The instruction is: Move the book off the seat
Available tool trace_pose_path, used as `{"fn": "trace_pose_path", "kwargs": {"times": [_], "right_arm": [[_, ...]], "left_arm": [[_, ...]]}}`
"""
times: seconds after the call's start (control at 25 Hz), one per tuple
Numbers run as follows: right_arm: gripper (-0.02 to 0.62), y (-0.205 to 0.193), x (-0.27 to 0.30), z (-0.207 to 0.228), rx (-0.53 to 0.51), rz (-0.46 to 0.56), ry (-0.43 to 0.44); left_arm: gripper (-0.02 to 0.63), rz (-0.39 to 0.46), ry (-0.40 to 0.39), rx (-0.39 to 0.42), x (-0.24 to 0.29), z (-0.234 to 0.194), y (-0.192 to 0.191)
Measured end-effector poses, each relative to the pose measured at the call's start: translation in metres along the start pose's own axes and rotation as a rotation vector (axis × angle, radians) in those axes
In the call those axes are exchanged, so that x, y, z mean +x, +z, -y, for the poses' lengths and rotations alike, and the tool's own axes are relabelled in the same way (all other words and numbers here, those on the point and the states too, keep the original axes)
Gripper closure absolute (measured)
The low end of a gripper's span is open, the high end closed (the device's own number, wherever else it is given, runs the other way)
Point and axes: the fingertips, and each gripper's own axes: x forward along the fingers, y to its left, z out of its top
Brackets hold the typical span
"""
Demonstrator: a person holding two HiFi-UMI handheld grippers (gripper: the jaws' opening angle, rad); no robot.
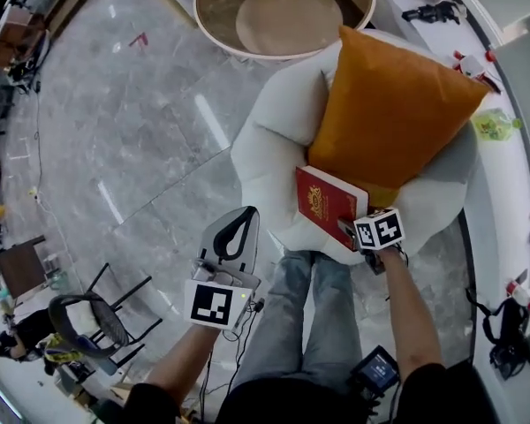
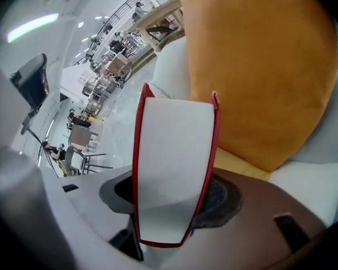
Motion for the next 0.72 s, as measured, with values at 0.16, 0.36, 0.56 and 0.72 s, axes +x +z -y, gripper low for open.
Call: {"fn": "trace_pose_path", "kwargs": {"times": [0.16, 0.36, 0.56, 0.72], "right_arm": [[0.345, 0.025, -0.049, -0.016, -0.051, 0.055, 0.009], [0.349, 0.058, -0.137, -0.023, -0.094, 0.168, 0.009], [0.353, 0.067, -0.219, -0.041, -0.074, 0.315, 0.055], [0.353, 0.077, -0.288, -0.055, -0.049, 0.449, 0.12]], "left_arm": [[0.595, 0.015, 0.036, 0.044, -0.028, -0.005, 0.027], [0.595, 0.068, 0.091, 0.043, -0.053, 0.009, 0.077], [0.595, 0.114, 0.128, 0.087, -0.09, 0.039, 0.104], [0.595, 0.143, 0.131, 0.096, -0.112, 0.069, 0.128]]}}
